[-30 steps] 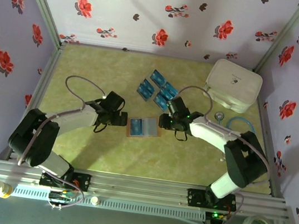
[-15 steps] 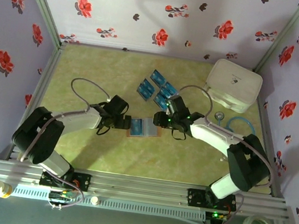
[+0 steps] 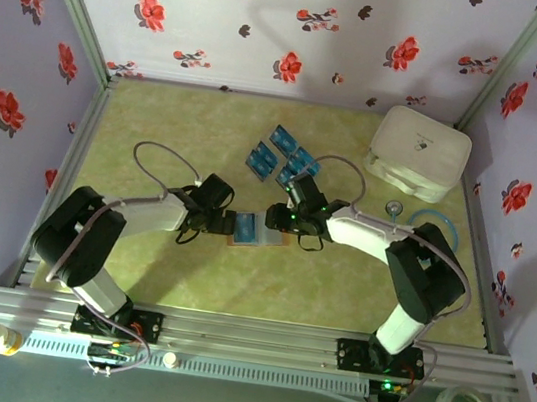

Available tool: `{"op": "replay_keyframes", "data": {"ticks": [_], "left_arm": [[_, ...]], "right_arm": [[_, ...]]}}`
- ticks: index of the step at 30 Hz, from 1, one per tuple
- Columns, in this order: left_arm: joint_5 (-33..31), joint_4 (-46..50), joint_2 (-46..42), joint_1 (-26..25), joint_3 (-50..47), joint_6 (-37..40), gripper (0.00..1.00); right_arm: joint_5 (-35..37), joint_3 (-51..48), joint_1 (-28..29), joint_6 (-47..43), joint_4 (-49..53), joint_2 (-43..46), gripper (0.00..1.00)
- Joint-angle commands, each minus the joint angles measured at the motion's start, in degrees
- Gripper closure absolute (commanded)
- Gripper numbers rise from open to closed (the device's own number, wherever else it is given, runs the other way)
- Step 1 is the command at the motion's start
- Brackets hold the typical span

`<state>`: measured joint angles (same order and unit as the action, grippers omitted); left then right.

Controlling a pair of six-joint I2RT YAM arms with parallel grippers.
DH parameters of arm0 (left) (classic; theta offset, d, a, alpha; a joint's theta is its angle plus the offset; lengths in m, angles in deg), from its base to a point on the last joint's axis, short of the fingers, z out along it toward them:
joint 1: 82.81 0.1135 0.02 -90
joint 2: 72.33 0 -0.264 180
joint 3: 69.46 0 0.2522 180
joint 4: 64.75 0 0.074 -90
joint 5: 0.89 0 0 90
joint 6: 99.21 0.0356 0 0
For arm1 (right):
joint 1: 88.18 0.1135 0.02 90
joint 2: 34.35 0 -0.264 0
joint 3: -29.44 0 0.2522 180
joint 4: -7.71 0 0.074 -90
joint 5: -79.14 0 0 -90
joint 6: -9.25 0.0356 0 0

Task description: Put the credit cards into the card holder

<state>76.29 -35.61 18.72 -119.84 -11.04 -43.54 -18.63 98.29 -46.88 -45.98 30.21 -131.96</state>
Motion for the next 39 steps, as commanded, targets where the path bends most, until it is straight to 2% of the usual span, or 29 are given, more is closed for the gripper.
{"op": "replay_keyframes", "data": {"ticks": [1,26,39], "left_arm": [[-1.88,0.31,1.79,-0.14,-0.26,0.64,0.0],[-2.3,0.08,3.53,-0.23,0.51,1.29,0.0],[-2.27,-0.42,3.61,-0.32,-0.1,1.13,0.0]], "right_arm": [[-0.52,1.62,0.01,0.52,-0.53,-1.25,0.54],[-0.79,-0.74,-0.94,1.22,-2.42,-4.0,0.52],[-13.3,-3.48,-1.22,9.23,-15.07,-6.29,0.55]]}}
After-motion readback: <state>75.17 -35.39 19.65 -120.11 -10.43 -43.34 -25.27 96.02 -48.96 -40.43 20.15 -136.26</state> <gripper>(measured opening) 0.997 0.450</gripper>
